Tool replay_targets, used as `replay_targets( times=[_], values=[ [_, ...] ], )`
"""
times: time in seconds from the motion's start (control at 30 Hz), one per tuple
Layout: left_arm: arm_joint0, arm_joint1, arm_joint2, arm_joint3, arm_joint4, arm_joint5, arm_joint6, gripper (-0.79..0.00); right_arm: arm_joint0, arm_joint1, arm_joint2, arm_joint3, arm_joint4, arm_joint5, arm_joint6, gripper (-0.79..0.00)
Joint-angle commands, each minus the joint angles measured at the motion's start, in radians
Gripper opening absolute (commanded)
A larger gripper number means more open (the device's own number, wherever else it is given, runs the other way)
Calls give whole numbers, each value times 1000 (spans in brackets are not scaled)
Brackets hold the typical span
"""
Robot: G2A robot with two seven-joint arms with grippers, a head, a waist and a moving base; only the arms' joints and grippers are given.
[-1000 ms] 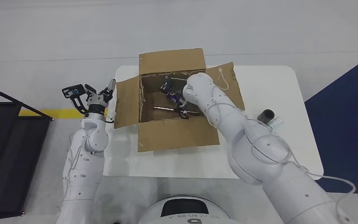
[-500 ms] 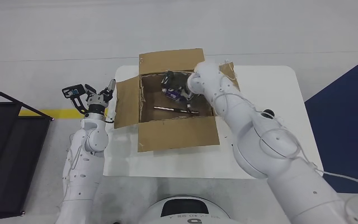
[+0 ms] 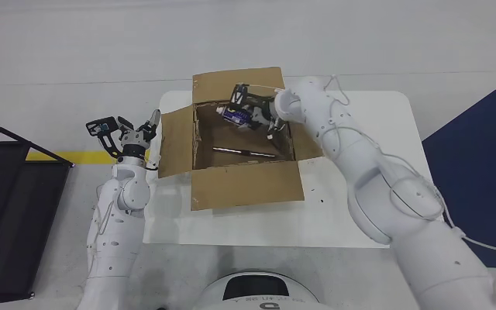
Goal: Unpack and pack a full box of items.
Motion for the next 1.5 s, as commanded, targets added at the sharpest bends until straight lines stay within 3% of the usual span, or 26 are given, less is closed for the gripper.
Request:
replay_targets(
  times=[0.0, 0.07, 0.17, 0.5, 0.6, 0.77, 0.93, 1.1, 1.2, 1.3, 1.47],
  values=[
    [0, 0, 0, 0, 0, 0, 0, 0, -8, 16, 11, -31, -7, -3, -10, -785],
    [0, 0, 0, 0, 0, 0, 0, 0, -8, 16, 11, -31, -7, -3, -10, -785],
    [0, 0, 0, 0, 0, 0, 0, 0, -25, 52, 45, -103, -23, 9, -28, -785],
    [0, 0, 0, 0, 0, 0, 0, 0, -38, 59, 56, -122, -27, 41, -41, -785],
    [0, 0, 0, 0, 0, 0, 0, 0, -46, 96, 119, -120, 9, -30, -105, -785],
    [0, 0, 0, 0, 0, 0, 0, 0, -101, 202, 257, -195, -33, -75, -205, -785],
    [0, 0, 0, 0, 0, 0, 0, 0, -324, 336, 503, -506, -82, -49, -222, -785],
    [0, 0, 0, 0, 0, 0, 0, 0, -728, 443, 872, -969, -37, 40, -82, -785],
    [0, 0, 0, 0, 0, 0, 0, 0, -958, 468, 1056, -1180, 32, 138, -5, -785],
    [0, 0, 0, 0, 0, 0, 0, 0, -1121, 475, 1181, -1302, 82, 233, 38, -785],
    [0, 0, 0, 0, 0, 0, 0, 0, -1234, 474, 1254, -1369, 97, 422, 154, -785]
  ],
)
